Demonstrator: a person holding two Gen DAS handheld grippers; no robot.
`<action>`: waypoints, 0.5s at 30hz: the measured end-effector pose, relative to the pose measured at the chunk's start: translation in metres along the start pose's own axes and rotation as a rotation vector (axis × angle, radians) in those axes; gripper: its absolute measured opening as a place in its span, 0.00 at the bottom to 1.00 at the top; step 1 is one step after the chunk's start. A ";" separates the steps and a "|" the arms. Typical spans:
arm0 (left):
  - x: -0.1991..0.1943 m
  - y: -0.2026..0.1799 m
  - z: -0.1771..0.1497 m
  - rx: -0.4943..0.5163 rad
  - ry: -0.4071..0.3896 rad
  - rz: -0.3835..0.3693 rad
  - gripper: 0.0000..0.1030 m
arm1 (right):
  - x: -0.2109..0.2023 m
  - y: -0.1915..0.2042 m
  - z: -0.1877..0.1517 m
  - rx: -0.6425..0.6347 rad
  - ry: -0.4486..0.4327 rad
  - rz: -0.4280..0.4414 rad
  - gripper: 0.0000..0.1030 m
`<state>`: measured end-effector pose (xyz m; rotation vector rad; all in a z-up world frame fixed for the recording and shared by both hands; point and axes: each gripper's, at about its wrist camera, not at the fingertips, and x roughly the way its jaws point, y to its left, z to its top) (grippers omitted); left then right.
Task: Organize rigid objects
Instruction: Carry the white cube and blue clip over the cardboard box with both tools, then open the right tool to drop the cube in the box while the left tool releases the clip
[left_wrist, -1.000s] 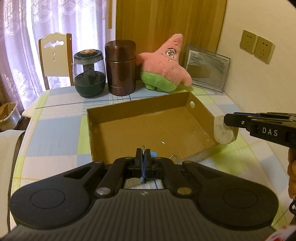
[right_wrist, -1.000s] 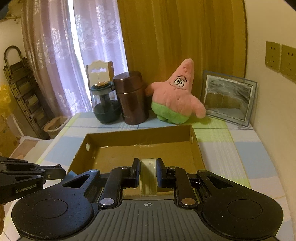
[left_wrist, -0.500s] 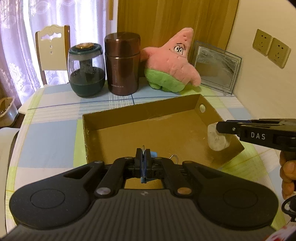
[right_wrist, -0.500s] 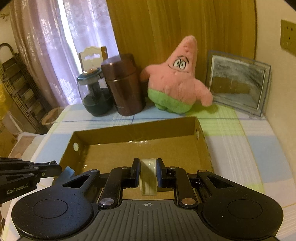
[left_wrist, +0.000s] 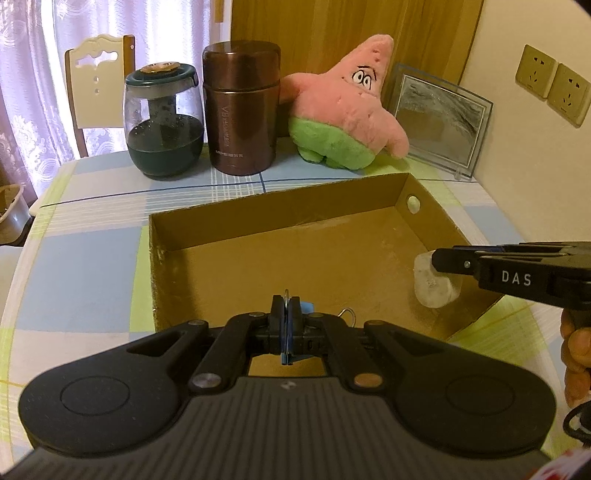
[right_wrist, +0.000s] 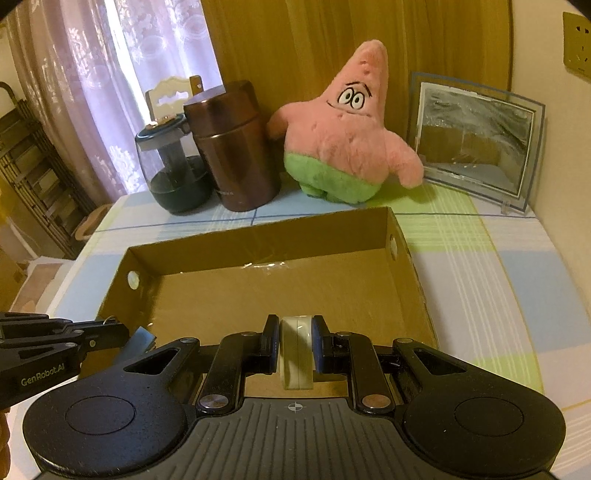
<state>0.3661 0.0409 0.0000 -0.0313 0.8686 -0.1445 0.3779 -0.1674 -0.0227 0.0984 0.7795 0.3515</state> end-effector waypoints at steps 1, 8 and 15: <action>0.001 0.000 0.000 0.001 0.000 0.000 0.00 | 0.001 0.000 0.000 -0.001 0.001 -0.001 0.14; 0.009 -0.001 -0.001 0.001 0.007 0.002 0.00 | 0.006 0.000 0.000 -0.009 0.007 -0.008 0.14; 0.012 -0.003 0.001 -0.001 -0.003 0.011 0.10 | 0.010 0.001 0.002 -0.013 0.007 -0.010 0.14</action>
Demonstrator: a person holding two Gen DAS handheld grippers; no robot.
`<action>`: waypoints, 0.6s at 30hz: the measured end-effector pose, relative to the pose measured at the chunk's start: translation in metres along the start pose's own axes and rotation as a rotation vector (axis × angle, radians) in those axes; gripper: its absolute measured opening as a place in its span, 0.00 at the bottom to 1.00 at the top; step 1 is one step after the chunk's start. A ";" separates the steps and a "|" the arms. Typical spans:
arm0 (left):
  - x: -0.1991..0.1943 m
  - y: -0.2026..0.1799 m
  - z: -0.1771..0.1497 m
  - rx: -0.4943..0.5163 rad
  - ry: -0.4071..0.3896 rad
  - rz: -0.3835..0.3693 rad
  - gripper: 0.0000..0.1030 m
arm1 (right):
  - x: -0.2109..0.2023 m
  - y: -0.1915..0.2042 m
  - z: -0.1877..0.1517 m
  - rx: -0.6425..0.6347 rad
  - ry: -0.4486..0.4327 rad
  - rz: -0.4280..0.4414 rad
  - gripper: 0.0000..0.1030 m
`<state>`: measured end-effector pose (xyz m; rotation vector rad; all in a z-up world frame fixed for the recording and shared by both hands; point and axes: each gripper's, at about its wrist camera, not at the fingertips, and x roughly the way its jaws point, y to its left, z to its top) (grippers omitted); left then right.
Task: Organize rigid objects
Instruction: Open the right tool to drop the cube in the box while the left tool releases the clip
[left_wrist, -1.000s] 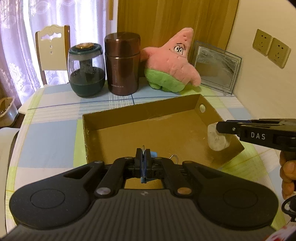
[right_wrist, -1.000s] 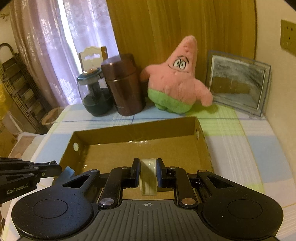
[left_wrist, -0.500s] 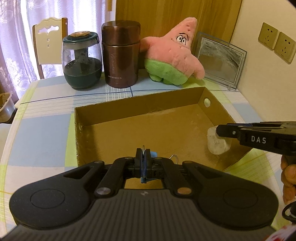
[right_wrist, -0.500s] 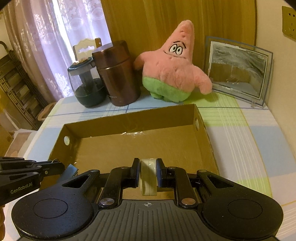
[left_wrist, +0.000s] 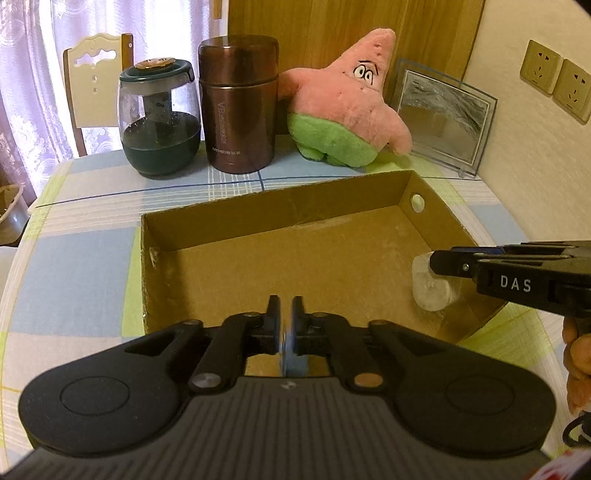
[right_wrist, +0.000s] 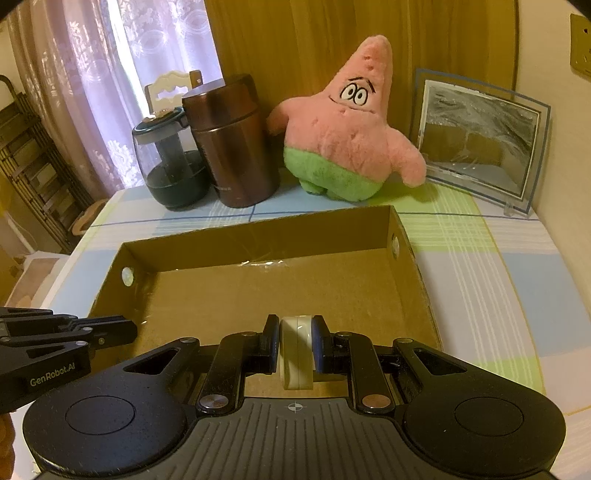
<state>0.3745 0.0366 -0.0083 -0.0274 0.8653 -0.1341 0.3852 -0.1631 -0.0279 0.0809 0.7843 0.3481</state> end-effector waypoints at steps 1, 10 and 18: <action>0.000 0.000 0.000 -0.002 -0.001 0.003 0.18 | 0.000 0.000 0.000 0.003 -0.006 0.002 0.14; -0.005 0.004 -0.002 0.000 -0.006 0.014 0.19 | -0.003 0.001 0.002 -0.004 -0.026 -0.004 0.14; -0.012 0.004 -0.005 -0.002 -0.016 0.020 0.19 | -0.010 0.002 0.000 -0.005 -0.027 -0.006 0.14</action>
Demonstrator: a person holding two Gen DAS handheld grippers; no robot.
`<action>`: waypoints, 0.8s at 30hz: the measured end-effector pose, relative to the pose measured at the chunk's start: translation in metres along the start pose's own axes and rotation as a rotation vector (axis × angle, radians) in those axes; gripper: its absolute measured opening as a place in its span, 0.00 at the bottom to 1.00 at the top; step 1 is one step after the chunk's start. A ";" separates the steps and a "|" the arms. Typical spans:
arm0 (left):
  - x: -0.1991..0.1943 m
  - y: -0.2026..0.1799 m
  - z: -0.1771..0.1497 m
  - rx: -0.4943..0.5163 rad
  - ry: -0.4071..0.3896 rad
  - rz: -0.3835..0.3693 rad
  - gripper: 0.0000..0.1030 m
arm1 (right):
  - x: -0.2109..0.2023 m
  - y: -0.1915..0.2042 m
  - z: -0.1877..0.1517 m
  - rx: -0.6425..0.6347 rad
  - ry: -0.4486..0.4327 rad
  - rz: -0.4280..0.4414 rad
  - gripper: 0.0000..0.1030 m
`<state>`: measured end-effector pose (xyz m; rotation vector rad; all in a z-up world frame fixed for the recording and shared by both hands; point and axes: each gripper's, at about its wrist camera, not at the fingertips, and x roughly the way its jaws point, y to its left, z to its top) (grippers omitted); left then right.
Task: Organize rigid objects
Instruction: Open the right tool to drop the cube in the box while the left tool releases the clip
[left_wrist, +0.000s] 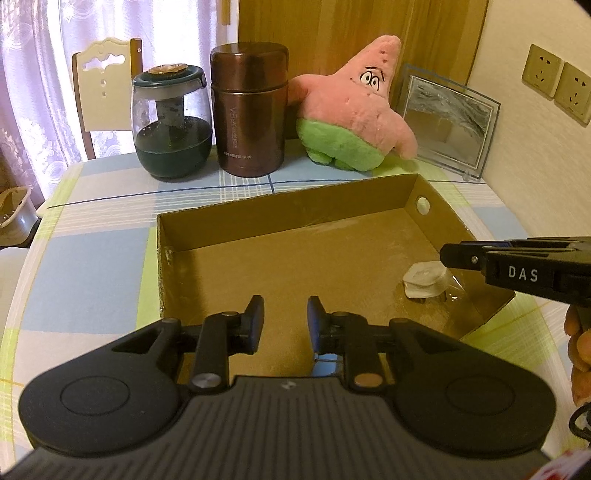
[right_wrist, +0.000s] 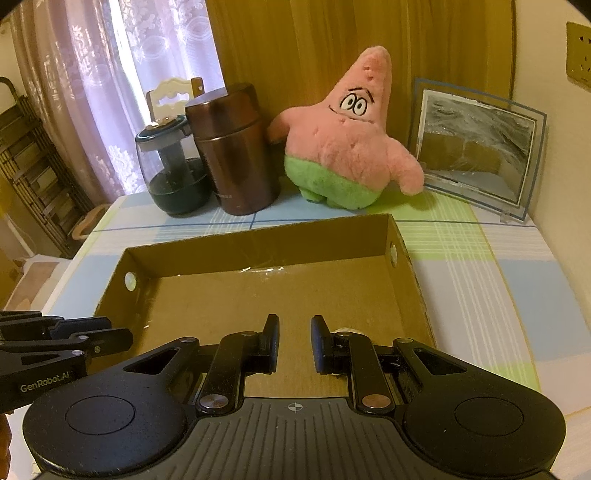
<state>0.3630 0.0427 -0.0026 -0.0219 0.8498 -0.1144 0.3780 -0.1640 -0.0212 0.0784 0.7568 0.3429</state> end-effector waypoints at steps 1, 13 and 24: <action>-0.001 0.000 0.000 0.001 -0.002 0.003 0.19 | -0.002 0.000 0.000 -0.001 -0.001 -0.002 0.14; -0.046 -0.002 -0.020 -0.006 -0.059 0.048 0.26 | -0.045 0.005 -0.014 0.006 -0.027 -0.016 0.15; -0.099 -0.003 -0.058 -0.034 -0.102 0.080 0.68 | -0.094 0.020 -0.042 0.017 -0.055 -0.001 0.63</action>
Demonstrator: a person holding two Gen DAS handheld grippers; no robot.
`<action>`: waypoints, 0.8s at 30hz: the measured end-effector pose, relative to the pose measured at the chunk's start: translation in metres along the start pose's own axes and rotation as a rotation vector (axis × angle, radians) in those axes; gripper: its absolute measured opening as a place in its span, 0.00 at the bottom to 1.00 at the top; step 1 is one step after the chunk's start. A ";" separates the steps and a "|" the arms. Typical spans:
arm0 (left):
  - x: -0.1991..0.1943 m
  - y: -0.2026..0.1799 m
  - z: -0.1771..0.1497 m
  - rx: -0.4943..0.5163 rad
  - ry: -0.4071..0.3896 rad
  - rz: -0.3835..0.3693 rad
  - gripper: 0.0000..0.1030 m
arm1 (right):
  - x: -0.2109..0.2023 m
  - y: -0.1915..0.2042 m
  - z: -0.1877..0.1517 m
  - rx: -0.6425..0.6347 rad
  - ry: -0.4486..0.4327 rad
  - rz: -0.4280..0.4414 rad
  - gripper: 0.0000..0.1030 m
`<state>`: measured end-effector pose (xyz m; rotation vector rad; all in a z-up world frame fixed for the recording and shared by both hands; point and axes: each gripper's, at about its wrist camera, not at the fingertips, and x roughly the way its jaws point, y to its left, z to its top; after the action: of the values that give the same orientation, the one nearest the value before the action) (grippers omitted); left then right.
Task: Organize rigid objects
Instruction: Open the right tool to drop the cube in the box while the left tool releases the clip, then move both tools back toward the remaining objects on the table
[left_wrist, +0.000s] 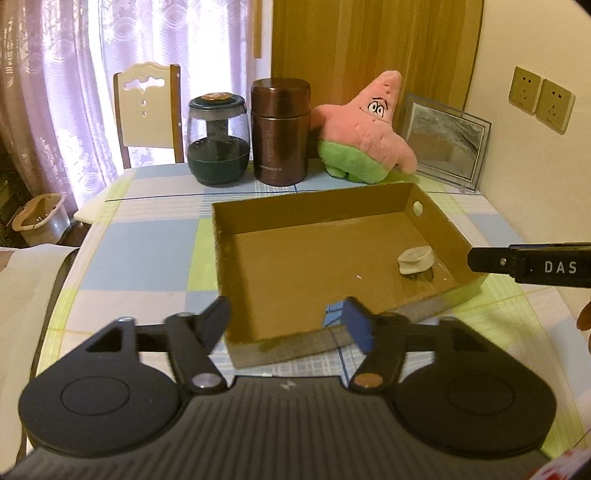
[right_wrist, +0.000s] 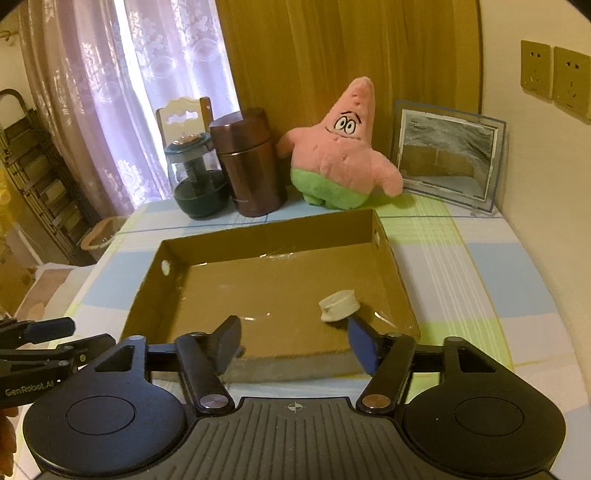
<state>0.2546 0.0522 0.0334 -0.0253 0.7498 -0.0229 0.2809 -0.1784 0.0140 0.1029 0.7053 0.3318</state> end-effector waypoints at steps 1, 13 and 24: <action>-0.005 0.001 -0.003 -0.005 -0.007 -0.002 0.72 | -0.003 0.001 -0.002 0.001 -0.001 0.000 0.65; -0.057 0.006 -0.032 -0.042 -0.061 -0.012 0.91 | -0.052 0.013 -0.032 -0.019 -0.035 -0.002 0.81; -0.096 0.005 -0.074 -0.070 -0.070 -0.014 0.97 | -0.101 0.012 -0.075 -0.018 -0.106 0.002 0.84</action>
<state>0.1340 0.0591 0.0440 -0.0979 0.6801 -0.0088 0.1565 -0.2025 0.0220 0.1030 0.5967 0.3321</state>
